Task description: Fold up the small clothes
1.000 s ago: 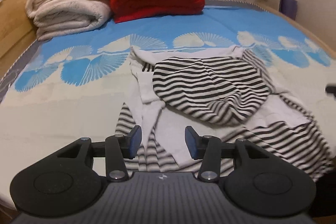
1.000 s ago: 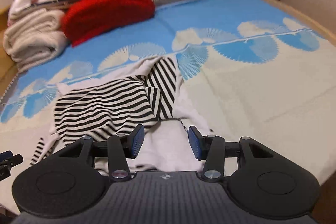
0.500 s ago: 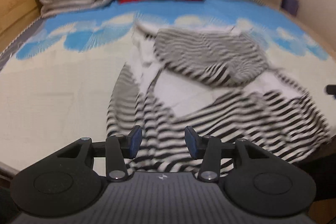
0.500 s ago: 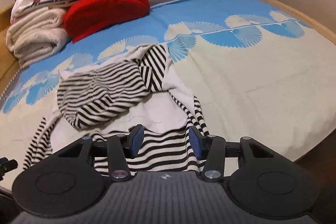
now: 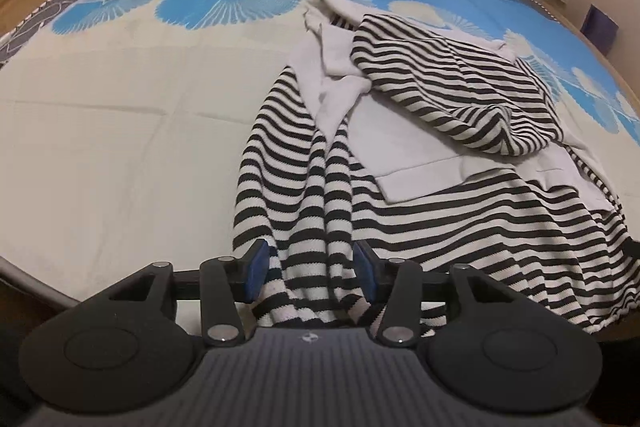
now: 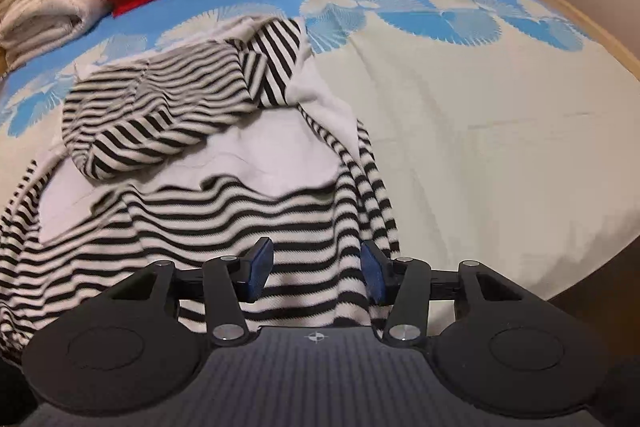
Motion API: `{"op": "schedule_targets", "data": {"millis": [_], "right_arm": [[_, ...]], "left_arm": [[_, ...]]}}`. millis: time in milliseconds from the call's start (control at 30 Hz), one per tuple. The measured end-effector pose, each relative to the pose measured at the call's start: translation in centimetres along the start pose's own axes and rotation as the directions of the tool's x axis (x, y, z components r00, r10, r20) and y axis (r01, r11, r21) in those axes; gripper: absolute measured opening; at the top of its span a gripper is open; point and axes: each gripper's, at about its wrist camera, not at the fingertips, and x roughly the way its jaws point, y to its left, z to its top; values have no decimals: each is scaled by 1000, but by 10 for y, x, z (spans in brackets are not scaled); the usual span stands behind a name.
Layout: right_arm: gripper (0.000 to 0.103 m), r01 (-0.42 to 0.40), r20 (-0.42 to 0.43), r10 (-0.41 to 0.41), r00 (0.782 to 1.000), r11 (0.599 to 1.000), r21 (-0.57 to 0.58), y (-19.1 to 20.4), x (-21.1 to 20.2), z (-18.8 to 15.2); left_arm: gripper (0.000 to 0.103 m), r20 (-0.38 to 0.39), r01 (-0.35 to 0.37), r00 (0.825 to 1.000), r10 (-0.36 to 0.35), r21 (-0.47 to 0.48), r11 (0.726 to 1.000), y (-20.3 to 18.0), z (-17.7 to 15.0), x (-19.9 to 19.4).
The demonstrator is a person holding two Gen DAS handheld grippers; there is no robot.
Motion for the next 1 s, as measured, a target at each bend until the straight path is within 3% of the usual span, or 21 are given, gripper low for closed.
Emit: {"op": "schedule_targets", "data": {"millis": [100,333,467,633,800,1000], "right_arm": [[59,44,-24,-44,999,999,-1,-4,4,-3],[63,104,-124,-94,988,992,70,-24,20,-13],[66,101,-153,-82,985,987,122,-31,23,-14],[66,89,-138,-67,988,984,155,-30,19,-13],[66,37,-119,-15,993,982,184,-33,18,-10],[64,25,-142,10,990,971,238,-39,25,-10]], "left_arm": [[77,-17,-43,999,43,-20,999,4,0,4],[77,-146,-82,987,72,-60,995,19,-10,32],[77,-146,-68,988,56,-77,995,24,-10,30],[77,-137,-12,990,-23,-248,969,49,-5,22],[77,-142,20,987,-69,-321,947,58,-2,23],[77,-136,48,987,-82,-242,969,38,-3,25]]}}
